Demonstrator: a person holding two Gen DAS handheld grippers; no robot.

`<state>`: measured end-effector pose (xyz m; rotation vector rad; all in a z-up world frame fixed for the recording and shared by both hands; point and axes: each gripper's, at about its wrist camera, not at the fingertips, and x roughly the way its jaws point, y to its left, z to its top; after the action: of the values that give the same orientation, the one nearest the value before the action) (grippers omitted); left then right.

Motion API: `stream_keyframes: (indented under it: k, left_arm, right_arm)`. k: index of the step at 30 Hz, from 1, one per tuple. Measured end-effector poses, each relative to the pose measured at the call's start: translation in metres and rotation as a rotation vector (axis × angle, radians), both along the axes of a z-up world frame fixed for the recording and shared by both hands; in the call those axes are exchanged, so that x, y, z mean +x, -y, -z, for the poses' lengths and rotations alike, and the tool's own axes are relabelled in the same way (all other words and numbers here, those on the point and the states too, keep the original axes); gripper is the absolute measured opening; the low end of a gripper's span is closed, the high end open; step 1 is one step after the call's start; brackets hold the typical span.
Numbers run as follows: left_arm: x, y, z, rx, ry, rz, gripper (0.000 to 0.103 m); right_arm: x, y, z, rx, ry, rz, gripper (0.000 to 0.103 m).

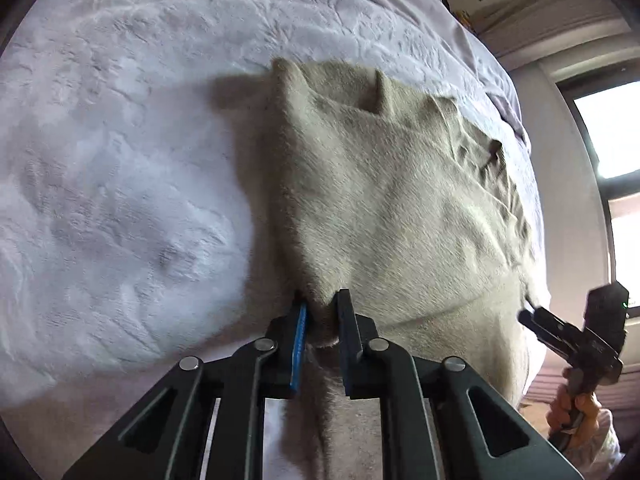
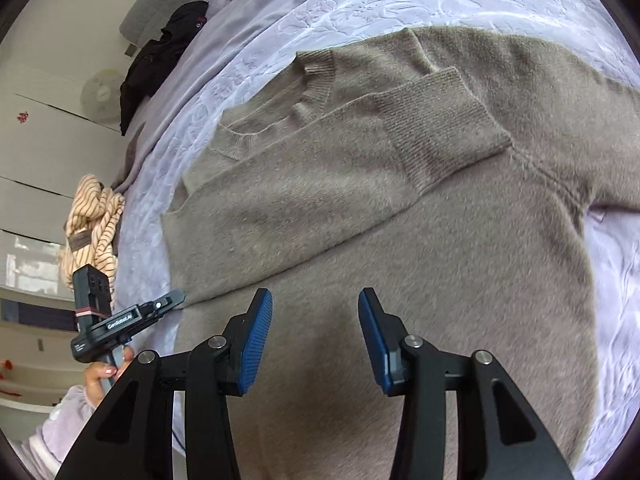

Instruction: Fold small clothes

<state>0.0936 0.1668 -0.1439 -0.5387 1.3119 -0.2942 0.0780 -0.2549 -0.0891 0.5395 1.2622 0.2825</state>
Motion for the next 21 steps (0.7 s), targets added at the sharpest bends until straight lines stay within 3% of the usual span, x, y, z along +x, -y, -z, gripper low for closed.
stream_keyframes:
  k: [4, 16, 17, 18, 19, 20, 21]
  left_arm:
    - [0.002, -0.002, 0.01, 0.066, 0.001, 0.008, 0.009]
    - [-0.025, 0.015, -0.023, 0.327, -0.007, 0.03, 0.01]
    - [-0.03, 0.019, -0.026, 0.339, -0.009, 0.03, 0.023]
    - [-0.033, 0.023, -0.029, 0.35, -0.012, 0.028, 0.043]
    - [-0.038, 0.028, -0.033, 0.379, -0.017, 0.015, 0.089]
    - [-0.042, 0.033, -0.037, 0.4, -0.007, 0.004, 0.099]
    - [-0.045, 0.038, -0.041, 0.407, 0.005, 0.007, 0.099]
  right_arm:
    - [-0.007, -0.002, 0.002, -0.007, -0.011, -0.01, 0.049]
    - [-0.033, 0.003, -0.001, -0.009, -0.058, 0.001, 0.049]
    - [-0.034, 0.002, -0.002, -0.009, -0.059, 0.0, 0.049]
    - [-0.036, 0.003, -0.004, -0.009, -0.061, 0.0, 0.049]
    - [-0.039, 0.003, -0.005, -0.008, -0.061, 0.001, 0.049]
    - [-0.04, 0.002, -0.007, -0.007, -0.062, 0.001, 0.049]
    - [-0.043, 0.003, -0.008, -0.005, -0.065, 0.002, 0.049]
